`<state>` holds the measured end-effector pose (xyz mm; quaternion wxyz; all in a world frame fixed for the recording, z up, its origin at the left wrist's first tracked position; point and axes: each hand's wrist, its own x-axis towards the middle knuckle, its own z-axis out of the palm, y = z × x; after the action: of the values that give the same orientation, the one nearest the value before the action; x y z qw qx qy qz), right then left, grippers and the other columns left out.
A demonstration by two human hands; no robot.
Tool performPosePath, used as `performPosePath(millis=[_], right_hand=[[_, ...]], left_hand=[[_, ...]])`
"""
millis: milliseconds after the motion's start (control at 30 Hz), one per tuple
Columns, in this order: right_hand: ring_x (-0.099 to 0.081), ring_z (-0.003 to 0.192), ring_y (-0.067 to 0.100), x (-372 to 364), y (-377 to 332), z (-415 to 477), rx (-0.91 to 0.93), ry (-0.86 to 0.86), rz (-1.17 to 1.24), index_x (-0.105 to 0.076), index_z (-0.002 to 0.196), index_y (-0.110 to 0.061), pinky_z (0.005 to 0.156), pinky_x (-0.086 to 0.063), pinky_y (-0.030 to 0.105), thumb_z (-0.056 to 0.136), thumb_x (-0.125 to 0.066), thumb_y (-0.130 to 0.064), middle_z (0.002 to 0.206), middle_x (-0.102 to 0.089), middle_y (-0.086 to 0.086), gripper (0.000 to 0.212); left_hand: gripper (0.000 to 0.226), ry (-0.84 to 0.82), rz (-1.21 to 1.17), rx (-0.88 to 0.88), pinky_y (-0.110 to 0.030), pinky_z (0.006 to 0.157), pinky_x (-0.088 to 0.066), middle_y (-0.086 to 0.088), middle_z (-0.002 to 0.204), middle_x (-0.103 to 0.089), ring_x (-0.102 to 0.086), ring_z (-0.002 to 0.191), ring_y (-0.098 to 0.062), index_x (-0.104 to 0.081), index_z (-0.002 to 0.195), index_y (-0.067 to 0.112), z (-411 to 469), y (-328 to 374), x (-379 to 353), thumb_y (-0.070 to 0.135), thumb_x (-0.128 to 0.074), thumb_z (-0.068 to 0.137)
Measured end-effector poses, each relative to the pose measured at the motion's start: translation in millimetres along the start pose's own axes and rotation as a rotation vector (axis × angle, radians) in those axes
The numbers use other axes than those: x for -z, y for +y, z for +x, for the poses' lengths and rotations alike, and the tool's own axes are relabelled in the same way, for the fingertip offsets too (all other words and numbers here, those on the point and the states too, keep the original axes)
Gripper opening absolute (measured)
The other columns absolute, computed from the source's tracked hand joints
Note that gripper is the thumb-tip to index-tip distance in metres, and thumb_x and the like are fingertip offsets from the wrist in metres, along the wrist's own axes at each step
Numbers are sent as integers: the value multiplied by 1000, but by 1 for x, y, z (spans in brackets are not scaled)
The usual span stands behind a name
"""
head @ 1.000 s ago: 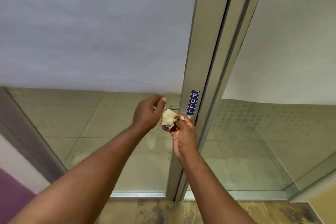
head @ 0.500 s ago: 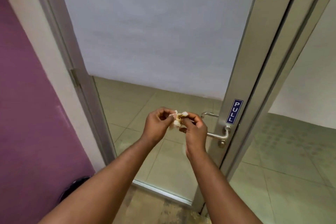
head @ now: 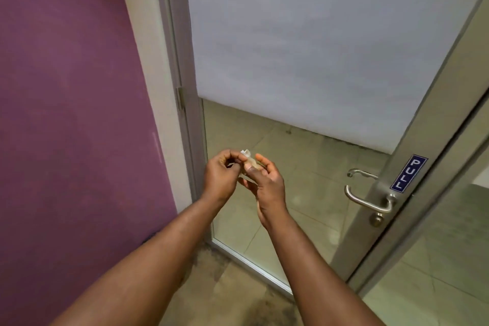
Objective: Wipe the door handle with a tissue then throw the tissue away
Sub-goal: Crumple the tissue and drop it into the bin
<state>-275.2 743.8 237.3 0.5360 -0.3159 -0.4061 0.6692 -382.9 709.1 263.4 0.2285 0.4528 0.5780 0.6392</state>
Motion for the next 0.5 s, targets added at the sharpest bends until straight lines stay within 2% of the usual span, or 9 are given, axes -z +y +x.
performPosePath(millis=[67, 100, 200, 267, 333, 400, 500], right_hand=[[-73, 101, 26, -22, 12, 0, 11, -44, -80, -66, 123, -10, 84, -60, 42, 91, -68, -6, 113, -75, 15, 32], [-73, 93, 23, -33, 18, 0, 13, -44, -126, -70, 118, -10, 81, -61, 41, 93, -65, -5, 107, -76, 14, 26], [-58, 61, 11, -70, 39, -1, -16, -39, -208, -74, 104, -13, 54, -53, 27, 96, -61, -11, 74, -69, 2, 16], [-53, 53, 8, -92, 53, -2, -51, -28, -270, -74, 98, -13, 46, -46, 25, 96, -62, -19, 68, -66, -2, 13], [-57, 53, 7, -112, 68, -1, -59, -16, -320, -74, 94, -13, 45, -46, 26, 93, -68, -30, 68, -69, -2, 18], [-65, 60, 9, -133, 82, -3, -55, -5, -321, -74, 91, -12, 51, -51, 29, 87, -74, -37, 71, -72, -1, 25], [-74, 72, 19, -162, 103, -6, -100, -26, -243, -70, 93, -9, 60, -59, 36, 84, -77, -31, 78, -74, 4, 25]], left_hand=[[37, 9, 22, 0, -20, 81, -58, 2, 93, -75, -71, 90, -9, -71, 84, 19, 1, -3, 21, -15, -59, 89], [39, 10, 37, -9, -17, 78, -57, 5, 92, -74, -71, 89, -7, -71, 85, 23, 3, -4, 33, -14, -59, 89], [34, 9, 163, -68, -13, 80, -55, 13, 99, -74, -69, 96, 1, -72, 95, 29, 8, -15, 80, -3, -62, 90], [26, -2, 273, -90, -16, 86, -54, 20, 107, -71, -65, 104, 5, -72, 107, 31, 11, -27, 113, 10, -67, 92], [26, -19, 365, -106, -18, 88, -51, 25, 114, -68, -61, 109, 8, -71, 116, 37, 12, -42, 146, 22, -69, 94], [30, -33, 455, -122, -22, 92, -51, 23, 124, -67, -61, 113, 5, -68, 123, 41, 14, -54, 178, 28, -69, 96], [33, -8, 534, -110, -30, 97, -52, 16, 134, -66, -61, 121, -7, -67, 130, 41, 22, -72, 217, 30, -67, 99]])
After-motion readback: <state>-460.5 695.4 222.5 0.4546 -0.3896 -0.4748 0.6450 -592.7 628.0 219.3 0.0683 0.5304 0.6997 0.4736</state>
